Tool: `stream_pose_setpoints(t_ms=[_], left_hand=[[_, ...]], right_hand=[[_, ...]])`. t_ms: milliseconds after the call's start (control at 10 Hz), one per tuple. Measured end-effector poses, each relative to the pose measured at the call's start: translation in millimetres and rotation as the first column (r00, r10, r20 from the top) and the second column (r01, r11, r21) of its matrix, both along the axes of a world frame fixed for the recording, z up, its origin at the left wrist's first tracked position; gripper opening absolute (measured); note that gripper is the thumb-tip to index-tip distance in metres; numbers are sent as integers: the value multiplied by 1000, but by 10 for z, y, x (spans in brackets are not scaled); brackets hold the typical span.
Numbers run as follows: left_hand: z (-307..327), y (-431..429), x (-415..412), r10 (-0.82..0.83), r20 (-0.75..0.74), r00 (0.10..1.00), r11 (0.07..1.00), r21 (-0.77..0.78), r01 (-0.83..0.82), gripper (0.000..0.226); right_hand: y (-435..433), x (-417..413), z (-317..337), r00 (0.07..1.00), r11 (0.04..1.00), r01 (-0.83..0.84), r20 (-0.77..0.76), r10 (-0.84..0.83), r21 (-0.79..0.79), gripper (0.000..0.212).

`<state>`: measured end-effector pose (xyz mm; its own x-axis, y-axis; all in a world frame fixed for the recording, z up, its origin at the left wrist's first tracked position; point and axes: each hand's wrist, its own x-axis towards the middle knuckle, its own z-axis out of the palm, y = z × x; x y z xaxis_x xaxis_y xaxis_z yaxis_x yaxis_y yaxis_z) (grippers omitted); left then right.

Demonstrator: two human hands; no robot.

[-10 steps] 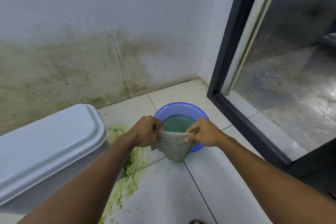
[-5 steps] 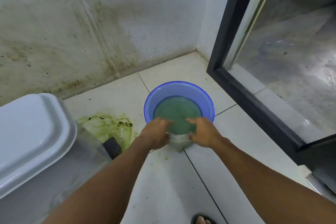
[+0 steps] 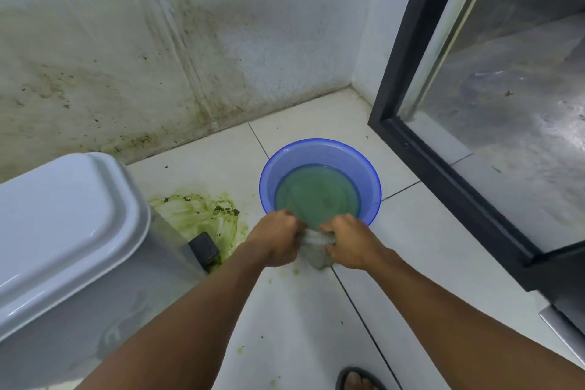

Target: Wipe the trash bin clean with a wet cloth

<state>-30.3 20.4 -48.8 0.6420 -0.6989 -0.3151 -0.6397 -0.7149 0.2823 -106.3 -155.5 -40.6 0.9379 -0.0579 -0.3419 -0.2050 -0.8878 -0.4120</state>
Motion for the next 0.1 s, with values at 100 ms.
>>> stream_pose_setpoints(t_ms=[100], left_hand=[[354, 136, -39, 92, 36, 995, 995, -35, -91, 32]], right_hand=[[123, 75, 321, 999, 998, -29, 37, 27, 50, 40]])
